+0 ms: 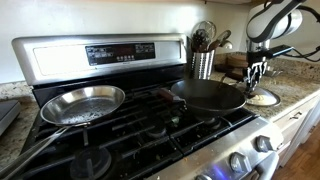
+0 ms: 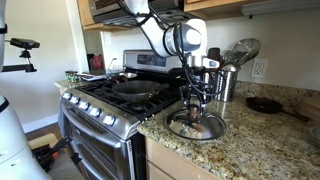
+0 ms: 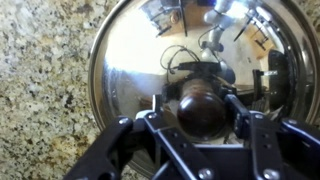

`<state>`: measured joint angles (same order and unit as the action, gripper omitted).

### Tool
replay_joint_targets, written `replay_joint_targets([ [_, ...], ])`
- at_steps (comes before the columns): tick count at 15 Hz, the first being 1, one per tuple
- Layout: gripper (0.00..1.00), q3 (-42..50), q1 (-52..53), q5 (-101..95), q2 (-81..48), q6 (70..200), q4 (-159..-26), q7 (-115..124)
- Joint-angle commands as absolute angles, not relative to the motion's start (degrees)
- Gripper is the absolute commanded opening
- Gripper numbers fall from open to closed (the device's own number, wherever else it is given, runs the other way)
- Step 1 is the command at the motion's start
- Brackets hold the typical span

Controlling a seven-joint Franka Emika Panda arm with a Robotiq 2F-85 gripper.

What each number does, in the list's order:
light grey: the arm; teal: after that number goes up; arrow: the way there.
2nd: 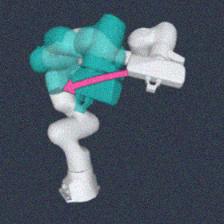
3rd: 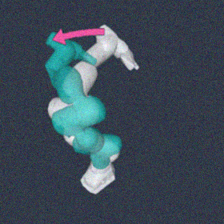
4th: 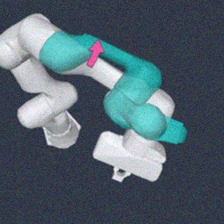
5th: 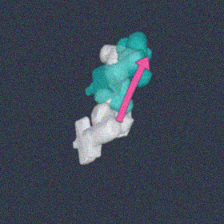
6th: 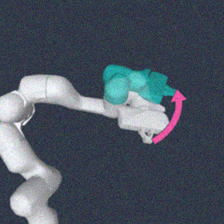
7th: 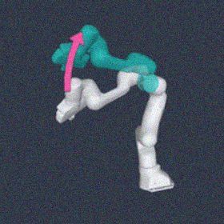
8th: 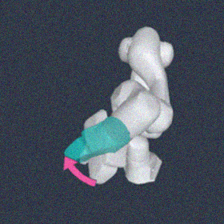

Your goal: Take the lid off the wok and place it on the counter

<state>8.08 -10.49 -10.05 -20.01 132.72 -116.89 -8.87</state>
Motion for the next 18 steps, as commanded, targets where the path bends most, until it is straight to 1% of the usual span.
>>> replay_joint_targets([
  [1, 0.96, 8.99, -9.67, -12.71, -18.6, 133.6, -117.8, -7.97],
  [3, 1.0, 8.6, -9.61, -12.19, -16.79, 129.08, -117.35, -8.56],
  [8, 1.0, 7.09, -10.44, -9.14, -7.83, 122.78, -118.48, -14.07],
  [14, 1.0, 6.85, -9.62, -7.06, 3.74, 124.98, -121.98, -16.97],
  [18, 1.0, 6.76, -8.66, -7.69, 7.94, 126.93, -124.69, -16.19],
])
